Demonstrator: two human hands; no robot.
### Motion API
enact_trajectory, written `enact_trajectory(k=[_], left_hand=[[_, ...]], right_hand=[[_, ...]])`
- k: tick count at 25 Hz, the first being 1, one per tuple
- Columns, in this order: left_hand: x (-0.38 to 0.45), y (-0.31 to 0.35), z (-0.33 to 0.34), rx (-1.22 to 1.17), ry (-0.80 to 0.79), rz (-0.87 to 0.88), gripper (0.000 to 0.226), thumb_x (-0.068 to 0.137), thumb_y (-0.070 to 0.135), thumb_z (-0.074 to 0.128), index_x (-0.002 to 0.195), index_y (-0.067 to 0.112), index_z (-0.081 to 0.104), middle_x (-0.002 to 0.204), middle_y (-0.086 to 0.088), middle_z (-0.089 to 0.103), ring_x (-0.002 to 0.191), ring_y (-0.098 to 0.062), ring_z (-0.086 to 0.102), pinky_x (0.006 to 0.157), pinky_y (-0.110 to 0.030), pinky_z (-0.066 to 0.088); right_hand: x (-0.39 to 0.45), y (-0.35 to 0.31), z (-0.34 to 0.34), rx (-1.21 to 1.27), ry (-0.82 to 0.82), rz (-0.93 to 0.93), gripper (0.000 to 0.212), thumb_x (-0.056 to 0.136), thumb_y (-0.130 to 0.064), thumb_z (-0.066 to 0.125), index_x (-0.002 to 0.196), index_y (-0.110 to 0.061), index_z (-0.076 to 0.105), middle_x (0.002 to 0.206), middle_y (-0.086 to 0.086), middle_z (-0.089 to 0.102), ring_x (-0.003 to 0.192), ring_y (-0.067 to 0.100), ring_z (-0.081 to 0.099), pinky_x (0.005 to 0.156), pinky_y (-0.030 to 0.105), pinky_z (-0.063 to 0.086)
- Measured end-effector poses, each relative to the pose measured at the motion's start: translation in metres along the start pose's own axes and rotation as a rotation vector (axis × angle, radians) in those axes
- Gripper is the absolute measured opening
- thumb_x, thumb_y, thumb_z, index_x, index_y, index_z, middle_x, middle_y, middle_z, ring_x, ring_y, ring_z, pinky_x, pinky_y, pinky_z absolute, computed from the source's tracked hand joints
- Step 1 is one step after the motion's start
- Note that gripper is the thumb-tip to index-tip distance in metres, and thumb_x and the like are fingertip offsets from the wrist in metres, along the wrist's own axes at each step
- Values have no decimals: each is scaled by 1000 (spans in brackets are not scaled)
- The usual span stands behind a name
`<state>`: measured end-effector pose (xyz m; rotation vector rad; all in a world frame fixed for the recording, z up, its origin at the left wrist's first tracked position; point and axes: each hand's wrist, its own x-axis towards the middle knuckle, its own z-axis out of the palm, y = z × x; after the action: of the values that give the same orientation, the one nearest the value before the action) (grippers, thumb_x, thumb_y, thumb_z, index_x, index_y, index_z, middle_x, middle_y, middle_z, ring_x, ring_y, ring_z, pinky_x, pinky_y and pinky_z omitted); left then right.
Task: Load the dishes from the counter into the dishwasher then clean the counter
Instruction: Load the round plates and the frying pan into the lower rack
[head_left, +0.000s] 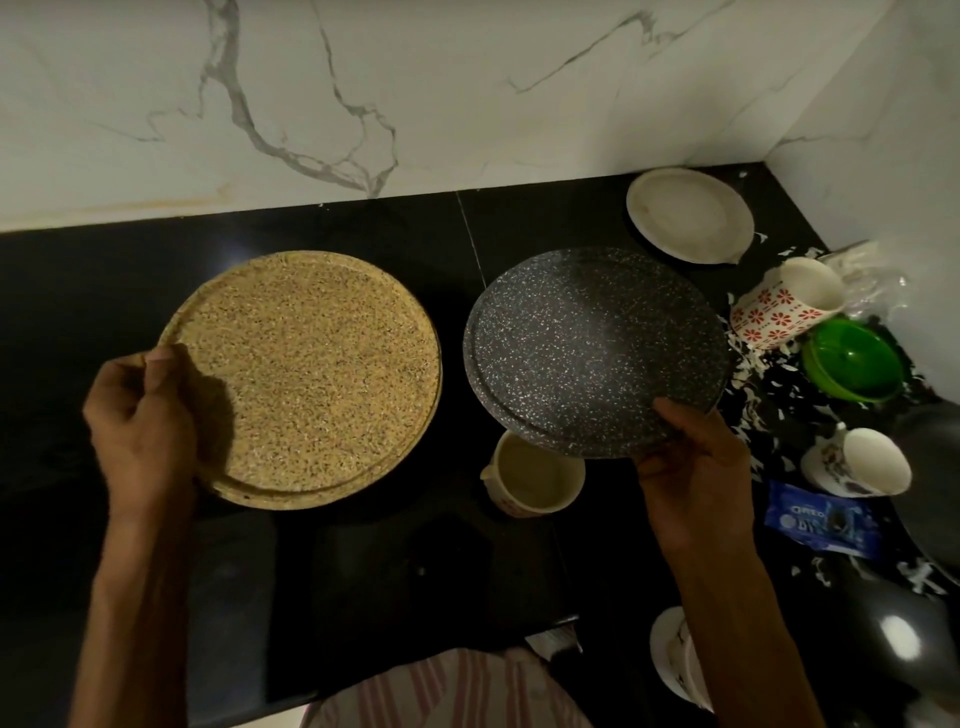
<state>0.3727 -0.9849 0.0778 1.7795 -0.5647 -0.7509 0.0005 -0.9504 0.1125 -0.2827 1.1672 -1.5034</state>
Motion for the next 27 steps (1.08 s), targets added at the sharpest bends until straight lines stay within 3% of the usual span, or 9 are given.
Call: enact_trajectory(k=[3, 7, 9, 12, 14, 18, 22, 25, 27], left_hand=[[-26, 13, 16, -21, -119, -27, 19, 92, 49, 55, 86, 33, 63, 82, 4, 57, 80, -16, 52, 74, -40, 43], [-53, 18, 47, -75, -224, -38, 14, 98, 33, 53, 90, 26, 62, 77, 9, 54, 70, -1, 49, 70, -25, 40], [-63, 20, 58, -75, -248, -24, 16, 98, 34, 54, 93, 24, 65, 81, 9, 58, 76, -1, 53, 75, -24, 43], [-74, 25, 69, -78, -275, 10, 17, 97, 35, 55, 96, 23, 68, 92, 11, 65, 90, -3, 59, 82, -26, 46], [-78, 29, 74, -94, -279, 33, 17, 97, 32, 56, 100, 20, 68, 94, 12, 66, 92, -1, 60, 83, -24, 46], [-83, 30, 82, -155, -269, 9, 17, 96, 27, 58, 109, 18, 66, 100, 10, 68, 97, -2, 63, 83, -22, 47], [-90, 27, 84, -126, -302, 69, 37, 95, 26, 60, 132, 28, 56, 125, 12, 62, 111, -2, 60, 90, -22, 48], [-88, 29, 87, -284, -456, -178, 44, 92, 26, 62, 136, 25, 53, 124, 5, 66, 108, -11, 66, 88, -29, 53], [-87, 30, 89, -380, -548, -319, 34, 94, 28, 59, 127, 21, 60, 119, -2, 70, 108, -18, 67, 89, -37, 53]], right_hand=[[-3, 4, 2, -28, -48, 6, 49, 88, -3, 51, 136, -13, 54, 127, 4, 65, 118, 25, 62, 90, 36, 55], [-13, 12, 12, -29, -121, 21, 47, 91, -16, 53, 137, -11, 51, 131, 7, 63, 119, 25, 61, 93, 40, 54], [-18, 16, 16, -45, -145, 15, 51, 88, -25, 60, 137, -10, 52, 132, 10, 61, 121, 28, 59, 97, 42, 52], [-26, 22, 22, -91, -193, -1, 76, 75, -47, 76, 135, -7, 52, 134, 13, 60, 122, 28, 58, 97, 43, 51], [-30, 24, 27, -88, -215, -4, 74, 75, -52, 74, 131, -6, 56, 131, 12, 62, 121, 26, 59, 97, 42, 52], [-30, 19, 35, -93, -224, 14, 38, 96, -33, 44, 122, -11, 60, 117, 1, 70, 110, 13, 65, 83, 29, 55], [-26, 21, 43, -300, -232, -32, 43, 90, -29, 58, 131, -19, 56, 122, -1, 68, 113, 15, 64, 88, 33, 56], [-15, 19, 41, -312, -167, -50, 41, 90, -12, 59, 131, -15, 57, 118, 3, 70, 109, 19, 67, 85, 36, 55], [-5, 12, 40, -280, -215, 25, 44, 90, -19, 58, 134, -14, 54, 123, 5, 68, 113, 21, 65, 90, 40, 54]])
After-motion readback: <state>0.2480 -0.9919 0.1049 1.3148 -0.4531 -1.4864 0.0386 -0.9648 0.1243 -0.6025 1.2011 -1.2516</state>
